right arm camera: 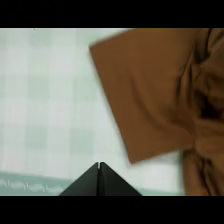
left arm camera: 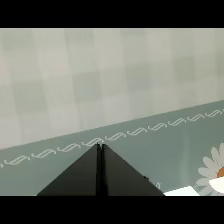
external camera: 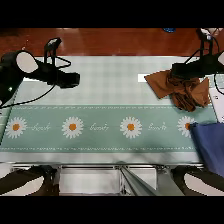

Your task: Fold the shirts.

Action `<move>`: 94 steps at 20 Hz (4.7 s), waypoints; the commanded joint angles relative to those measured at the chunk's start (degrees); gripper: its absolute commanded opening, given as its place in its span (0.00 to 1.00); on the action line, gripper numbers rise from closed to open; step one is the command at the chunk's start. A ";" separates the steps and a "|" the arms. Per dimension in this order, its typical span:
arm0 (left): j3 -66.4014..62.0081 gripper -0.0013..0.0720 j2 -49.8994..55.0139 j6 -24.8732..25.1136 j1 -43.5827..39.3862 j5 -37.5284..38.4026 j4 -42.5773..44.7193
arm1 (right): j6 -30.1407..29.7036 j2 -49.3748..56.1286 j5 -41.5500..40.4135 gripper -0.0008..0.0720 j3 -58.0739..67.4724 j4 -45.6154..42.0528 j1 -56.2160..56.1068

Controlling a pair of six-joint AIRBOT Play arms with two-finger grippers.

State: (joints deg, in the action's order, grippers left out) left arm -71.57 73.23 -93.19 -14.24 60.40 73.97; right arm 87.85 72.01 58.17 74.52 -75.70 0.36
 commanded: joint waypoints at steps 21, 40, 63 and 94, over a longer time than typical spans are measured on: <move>-4.63 0.71 1.77 4.15 5.62 1.88 4.04 | 7.65 25.27 -1.14 0.04 0.15 -10.27 11.50; 32.44 0.71 -33.53 -1.55 11.56 -9.97 0.57 | -10.21 -3.91 -1.09 0.04 44.54 3.89 -16.65; 35.52 0.71 -27.04 -0.94 2.08 -10.47 -3.50 | 12.00 -2.14 1.88 0.57 -20.50 -5.16 -32.87; 24.09 0.04 9.66 20.31 3.91 2.25 -32.48 | -19.39 3.21 -13.25 0.57 -44.78 50.36 -15.43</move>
State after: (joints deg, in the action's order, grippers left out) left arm -47.31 82.85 -72.99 -10.31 62.70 41.54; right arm 71.42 69.73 47.20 27.18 -29.28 -12.03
